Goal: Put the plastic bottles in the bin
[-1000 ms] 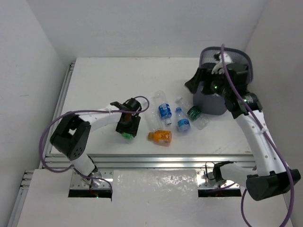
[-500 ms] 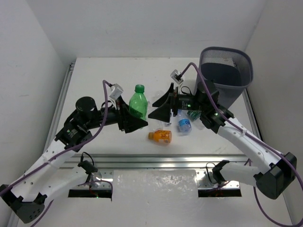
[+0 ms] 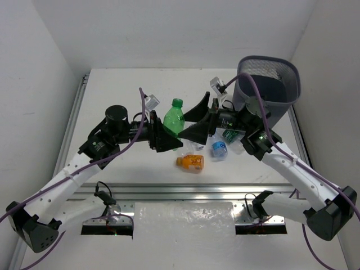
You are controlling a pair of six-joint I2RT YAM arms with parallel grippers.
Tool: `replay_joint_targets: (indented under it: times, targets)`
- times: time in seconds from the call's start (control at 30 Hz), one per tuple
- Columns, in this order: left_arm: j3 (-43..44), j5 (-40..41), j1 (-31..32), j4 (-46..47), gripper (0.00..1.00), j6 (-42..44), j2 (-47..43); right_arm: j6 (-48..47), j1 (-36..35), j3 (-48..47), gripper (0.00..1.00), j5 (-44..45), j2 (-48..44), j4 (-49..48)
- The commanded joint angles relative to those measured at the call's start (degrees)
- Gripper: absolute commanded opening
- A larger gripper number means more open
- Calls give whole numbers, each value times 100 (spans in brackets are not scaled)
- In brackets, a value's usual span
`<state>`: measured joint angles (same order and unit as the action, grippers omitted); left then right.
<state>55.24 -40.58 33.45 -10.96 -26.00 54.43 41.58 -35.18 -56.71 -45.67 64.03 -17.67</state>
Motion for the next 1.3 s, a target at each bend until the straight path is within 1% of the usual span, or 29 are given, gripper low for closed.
replay_joint_targets:
  times: [0.0, 0.07, 0.13, 0.17, 0.27, 0.3, 0.4, 0.43, 0.47, 0.5, 0.53, 0.57, 0.6, 0.63, 0.67, 0.7, 0.73, 0.77, 0.8, 0.83, 0.9, 0.93, 1.0, 1.07, 1.1, 1.13, 1.2, 1.23, 1.27]
  targets:
    - [-22, -449, 39, 515, 0, -98, -74, -133, -33, -261, 99, 181, -76, -273]
    - [-127, -783, 39, 900, 0, -194, -91, -133, -24, -550, 92, 199, 117, -158]
    - [-251, -942, 38, 1226, 8, -318, -179, -133, -24, -709, 81, 251, 408, -44]
    - [-277, -995, 39, 1367, 10, -353, -240, -133, -24, -823, 71, 234, 487, -17]
    - [-269, -1005, 39, 1413, 14, -327, -214, 25, -33, -912, 68, 173, 724, -78]
    - [-242, -1005, 39, 1404, 17, -309, -170, 43, -33, -947, 64, 103, 777, -105]
    - [-172, -987, 39, 1343, 20, -222, -91, 17, -33, -1026, 65, 137, 822, 70]
    - [-154, -865, 39, 1264, 23, -187, -65, -10, -33, -1105, 63, 129, 865, 132]
    - [-146, -742, 39, 1211, 28, -143, -56, -114, -33, -1166, 38, 111, 866, 211]
    - [-58, -524, 30, 1115, 50, -81, -56, -194, -33, -1219, 16, 102, 866, 446]
    - [3, -234, 38, 618, 65, -20, -47, -290, -33, -1307, 0, 276, 813, 605]
    - [117, 265, 39, 447, 99, 85, -38, -526, -24, -1343, 0, 443, 769, 964]
    - [197, 565, 39, 254, 100, 156, -38, -702, 2, -1421, 0, 654, 708, 1272]
    - [284, 1230, 39, -235, 100, 235, -56, -896, 133, -1674, 0, 1326, 594, 1588]
    - [459, 1611, 39, -518, 100, 288, -73, -1159, 247, -1816, 0, 1794, 532, 2279]
    - [539, 1980, 39, -1113, 100, 341, -99, -1266, 509, -2148, 0, 2329, 471, 2651]
    - [592, 2775, 39, -1380, 100, 402, -195, -1354, 669, -2343, 0, 3396, 409, 2977]
    - [610, 3123, 39, -1635, 100, 437, -275, -1555, 844, -2493, 0, 3851, 382, 3441]
    - [584, 3344, 39, -1968, 100, 464, -354, -1670, 1142, -2755, 0, 4325, 365, 3620]
    - [506, 3668, 39, -2050, 100, 525, -563, -1784, 1249, -2880, 0, 5339, 347, 3761]
    - [242, 3855, 39, -2129, 100, 508, -784, -2267, 1573, -3309, 0, 6180, 478, 4008]
    - [85, 3890, 39, -2129, 100, 508, -803, -2556, 1689, -3460, 0, 6898, 696, 4095]
    - [48, 4031, 39, -2305, 100, 499, -663, -2795, 2136, -3802, 0, 7447, 978, 4149]
    - [74, 4258, 39, -2515, 100, 543, -531, -2752, 2714, -3979, 2, 7381, 1348, 4307]
    - [83, 4556, 39, -2586, 100, 604, -461, -2735, 2866, -3988, 6, 7293, 1436, 4307]
    - [109, 4715, 39, -2639, 100, 631, -443, -2734, 2954, -4006, 28, 7318, 1533, 4333]
    - [118, 5232, 39, -2762, 100, 701, -434, -2726, 3078, -4435, 98, 7458, 1928, 4657]
    - [83, 5401, 39, -2771, 100, 728, -434, -2717, 3087, -4680, 99, 7450, 2086, 5094]
    - [40, 5603, 39, -2771, 100, 728, -451, -2708, 3079, -5153, 99, 7050, 2305, 5290]
